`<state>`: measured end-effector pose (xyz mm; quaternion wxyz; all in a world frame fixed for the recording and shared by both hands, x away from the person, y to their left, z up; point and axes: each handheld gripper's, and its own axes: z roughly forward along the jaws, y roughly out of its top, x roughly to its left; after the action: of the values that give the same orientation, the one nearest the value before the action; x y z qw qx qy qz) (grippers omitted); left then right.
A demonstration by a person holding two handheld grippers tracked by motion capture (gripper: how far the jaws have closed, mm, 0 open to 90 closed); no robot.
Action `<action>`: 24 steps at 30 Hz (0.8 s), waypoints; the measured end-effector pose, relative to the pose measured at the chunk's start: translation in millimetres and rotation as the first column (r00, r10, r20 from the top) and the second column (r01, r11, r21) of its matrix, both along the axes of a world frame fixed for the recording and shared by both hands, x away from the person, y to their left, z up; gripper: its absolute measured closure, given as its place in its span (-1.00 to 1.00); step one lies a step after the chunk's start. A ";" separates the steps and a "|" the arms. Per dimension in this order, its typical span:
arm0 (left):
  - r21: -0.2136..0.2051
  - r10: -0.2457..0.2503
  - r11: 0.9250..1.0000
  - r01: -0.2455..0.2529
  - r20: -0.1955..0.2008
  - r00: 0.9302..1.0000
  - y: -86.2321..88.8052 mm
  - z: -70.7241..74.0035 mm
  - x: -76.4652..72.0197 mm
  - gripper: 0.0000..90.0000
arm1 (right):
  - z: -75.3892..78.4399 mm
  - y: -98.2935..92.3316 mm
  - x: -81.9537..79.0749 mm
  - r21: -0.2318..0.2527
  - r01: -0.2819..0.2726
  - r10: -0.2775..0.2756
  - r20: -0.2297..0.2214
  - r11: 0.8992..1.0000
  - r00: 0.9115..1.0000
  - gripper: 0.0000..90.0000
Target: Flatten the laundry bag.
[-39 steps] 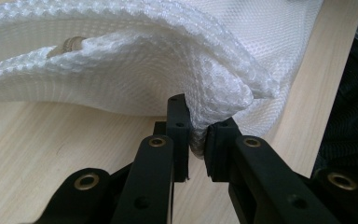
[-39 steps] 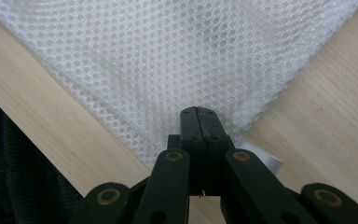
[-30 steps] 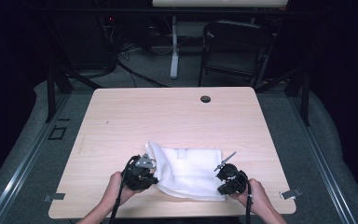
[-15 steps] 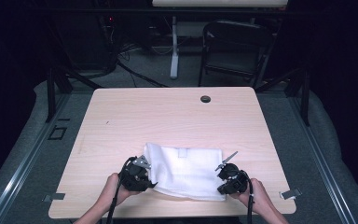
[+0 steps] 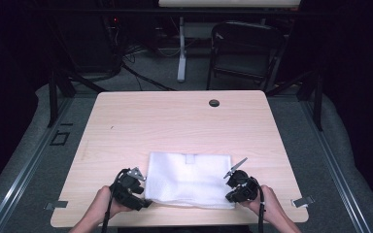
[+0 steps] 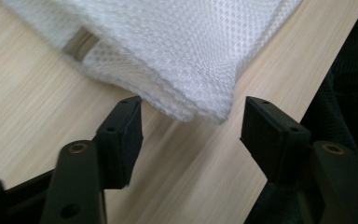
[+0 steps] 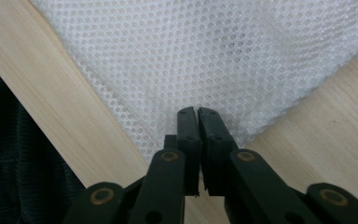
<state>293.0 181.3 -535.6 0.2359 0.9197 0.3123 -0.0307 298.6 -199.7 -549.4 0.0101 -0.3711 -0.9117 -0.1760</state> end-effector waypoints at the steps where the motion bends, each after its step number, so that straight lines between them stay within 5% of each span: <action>1: -0.006 0.017 1.000 -0.017 0.006 1.000 4.2 1.9 -0.9 -0.20 | 2.0 0.0 0.6 -0.012 -0.019 0.019 -0.007 1.000 1.000 0.87; 4: -0.045 0.059 0.997 -0.058 0.036 0.998 14.6 10.3 -1.4 -0.28 | 8.4 -2.7 0.3 0.057 -0.024 0.024 0.007 0.998 1.000 0.73; 7: -0.078 0.085 0.994 -0.079 0.077 0.993 14.6 16.9 -0.8 -0.43 | 16.8 -8.4 0.7 0.076 -0.012 0.008 0.059 0.997 0.998 0.47; 14: -0.088 0.031 0.996 -0.020 0.122 0.992 -13.2 20.3 0.7 -0.65 | 21.3 -14.9 2.1 0.073 0.034 -0.040 0.089 0.997 0.995 -0.62; 19: -0.084 -0.040 0.995 0.054 0.160 0.986 -39.4 20.9 1.1 -0.66 | 24.5 -18.9 2.6 0.082 0.040 -0.049 0.119 0.996 0.992 -0.76; 24: -0.062 -0.111 0.991 0.121 0.147 0.983 -66.7 14.0 3.7 -0.65 | 25.6 -18.1 3.0 0.084 0.046 -0.057 0.137 0.995 0.989 -0.83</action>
<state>296.6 114.6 -521.6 0.2877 0.9273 0.2392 0.0109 301.6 -217.8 -523.8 -0.0431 -0.3806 -0.8925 -0.2382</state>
